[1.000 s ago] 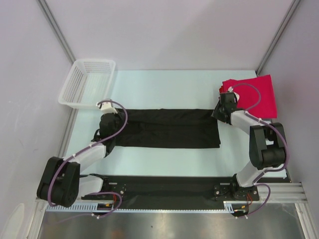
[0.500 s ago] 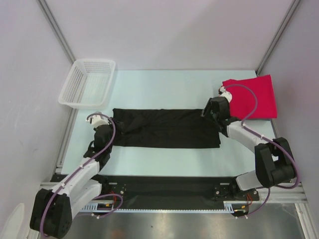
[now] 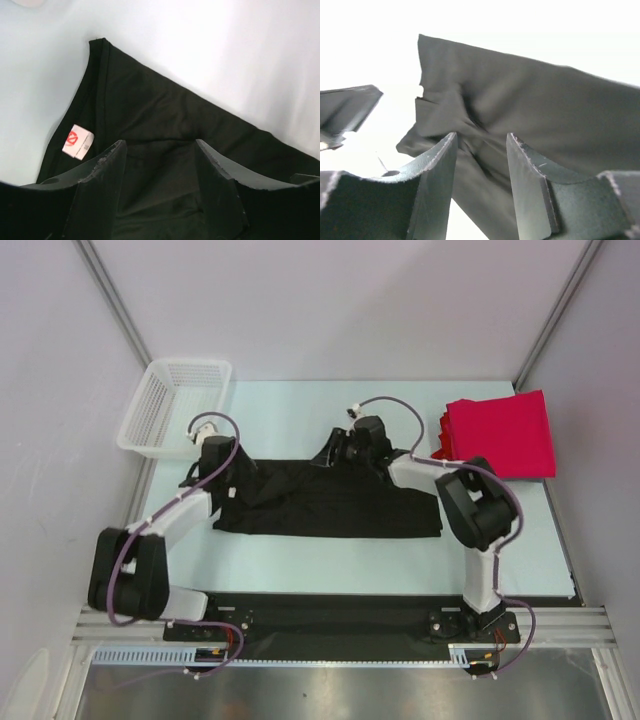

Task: Fold and stack the t-shirts

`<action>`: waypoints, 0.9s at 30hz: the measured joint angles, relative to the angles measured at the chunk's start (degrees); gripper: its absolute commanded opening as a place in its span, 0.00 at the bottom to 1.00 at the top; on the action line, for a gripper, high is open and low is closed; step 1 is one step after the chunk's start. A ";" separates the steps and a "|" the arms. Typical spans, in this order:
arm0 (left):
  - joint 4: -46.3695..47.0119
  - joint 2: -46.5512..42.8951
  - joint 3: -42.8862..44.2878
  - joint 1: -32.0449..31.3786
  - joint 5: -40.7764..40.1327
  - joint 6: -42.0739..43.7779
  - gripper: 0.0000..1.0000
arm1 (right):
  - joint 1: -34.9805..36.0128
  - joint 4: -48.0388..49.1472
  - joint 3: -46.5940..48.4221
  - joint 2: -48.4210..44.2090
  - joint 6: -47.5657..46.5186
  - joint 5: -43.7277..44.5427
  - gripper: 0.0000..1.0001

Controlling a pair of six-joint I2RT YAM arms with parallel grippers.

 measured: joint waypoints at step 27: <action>-21.84 30.93 26.73 4.22 4.76 -3.52 0.54 | 4.48 5.20 24.55 28.41 8.90 -26.05 0.25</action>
